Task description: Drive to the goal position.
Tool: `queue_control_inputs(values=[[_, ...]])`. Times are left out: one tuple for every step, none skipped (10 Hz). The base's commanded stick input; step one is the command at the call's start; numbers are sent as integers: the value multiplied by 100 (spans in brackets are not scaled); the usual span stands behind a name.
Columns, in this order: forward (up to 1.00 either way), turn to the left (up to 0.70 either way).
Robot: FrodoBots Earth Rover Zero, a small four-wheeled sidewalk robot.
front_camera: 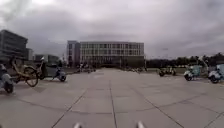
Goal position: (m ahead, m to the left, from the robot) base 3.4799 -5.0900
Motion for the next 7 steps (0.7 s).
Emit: queue_control_inputs(values=[[45,0],[45,0],[45,0],[45,0],[45,0],[45,0],[45,0]])
